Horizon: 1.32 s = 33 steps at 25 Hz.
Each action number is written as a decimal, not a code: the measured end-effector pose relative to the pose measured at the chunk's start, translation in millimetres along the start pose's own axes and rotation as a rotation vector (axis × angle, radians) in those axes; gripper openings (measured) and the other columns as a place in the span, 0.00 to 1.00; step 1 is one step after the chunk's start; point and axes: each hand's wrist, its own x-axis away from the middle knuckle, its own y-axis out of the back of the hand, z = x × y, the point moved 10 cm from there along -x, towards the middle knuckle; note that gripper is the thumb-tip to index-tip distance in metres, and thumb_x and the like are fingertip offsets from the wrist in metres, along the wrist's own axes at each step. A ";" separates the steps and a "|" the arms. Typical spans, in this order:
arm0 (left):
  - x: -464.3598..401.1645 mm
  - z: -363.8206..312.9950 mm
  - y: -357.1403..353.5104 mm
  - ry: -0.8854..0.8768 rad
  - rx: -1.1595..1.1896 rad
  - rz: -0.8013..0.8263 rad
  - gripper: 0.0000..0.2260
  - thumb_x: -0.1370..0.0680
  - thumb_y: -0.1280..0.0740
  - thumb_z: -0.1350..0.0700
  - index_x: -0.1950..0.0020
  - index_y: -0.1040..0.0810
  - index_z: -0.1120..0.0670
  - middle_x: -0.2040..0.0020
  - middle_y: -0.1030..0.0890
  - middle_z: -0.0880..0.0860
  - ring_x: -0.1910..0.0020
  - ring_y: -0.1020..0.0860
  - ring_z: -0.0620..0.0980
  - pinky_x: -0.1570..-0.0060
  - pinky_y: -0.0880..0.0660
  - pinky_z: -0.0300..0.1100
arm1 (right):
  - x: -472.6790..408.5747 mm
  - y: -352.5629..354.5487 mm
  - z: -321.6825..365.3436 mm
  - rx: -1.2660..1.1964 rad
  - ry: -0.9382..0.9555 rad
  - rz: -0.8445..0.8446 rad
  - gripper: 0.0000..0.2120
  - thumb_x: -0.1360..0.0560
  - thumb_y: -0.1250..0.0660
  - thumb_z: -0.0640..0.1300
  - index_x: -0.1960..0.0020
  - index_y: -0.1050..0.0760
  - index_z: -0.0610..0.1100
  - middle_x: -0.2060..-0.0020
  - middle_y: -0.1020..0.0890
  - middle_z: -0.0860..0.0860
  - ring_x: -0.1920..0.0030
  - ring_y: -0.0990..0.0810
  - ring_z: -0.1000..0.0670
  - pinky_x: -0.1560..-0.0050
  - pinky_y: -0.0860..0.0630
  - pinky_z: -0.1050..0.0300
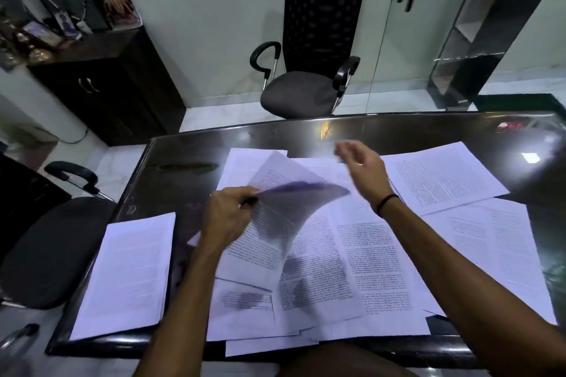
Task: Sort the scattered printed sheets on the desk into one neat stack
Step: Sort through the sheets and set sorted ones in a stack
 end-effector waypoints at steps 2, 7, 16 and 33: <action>2.0 17.4 17.5 0.079 0.101 -0.068 0.06 0.25 0.26 0.62 0.52 0.13 0.53 0.63 0.16 0.53 0.62 0.22 0.41 0.59 0.22 0.39 | 10.4 -2.8 -37.8 -0.287 -0.297 0.001 0.24 0.27 0.37 0.67 0.44 0.21 0.49 0.47 0.17 0.51 0.48 0.20 0.52 0.44 0.26 0.54; 19.9 43.5 7.1 0.369 0.513 -0.085 0.09 0.23 0.27 0.60 0.43 0.16 0.57 0.53 0.15 0.52 0.58 0.18 0.45 0.58 0.22 0.39 | 47.9 -77.7 -53.1 -0.221 -0.282 0.416 0.15 0.25 0.28 0.49 0.40 0.21 0.46 0.47 0.15 0.52 0.47 0.16 0.56 0.45 0.22 0.63; 50.7 105.4 -20.4 0.590 0.836 0.019 0.27 0.22 0.26 0.54 0.25 0.31 0.52 0.36 0.18 0.54 0.44 0.16 0.54 0.40 0.20 0.56 | 52.7 -106.7 -45.6 -0.261 -0.213 0.479 0.13 0.21 0.32 0.45 0.38 0.23 0.45 0.46 0.15 0.53 0.48 0.16 0.54 0.52 0.21 0.64; 130.7 197.8 -26.1 0.864 0.720 -0.153 0.13 0.17 0.34 0.60 0.32 0.22 0.55 0.43 0.16 0.53 0.45 0.18 0.55 0.41 0.21 0.52 | 119.0 -64.2 -211.6 0.749 -0.592 0.238 0.45 0.37 0.19 0.53 0.31 0.41 0.41 0.40 0.25 0.40 0.42 0.22 0.37 0.50 0.22 0.46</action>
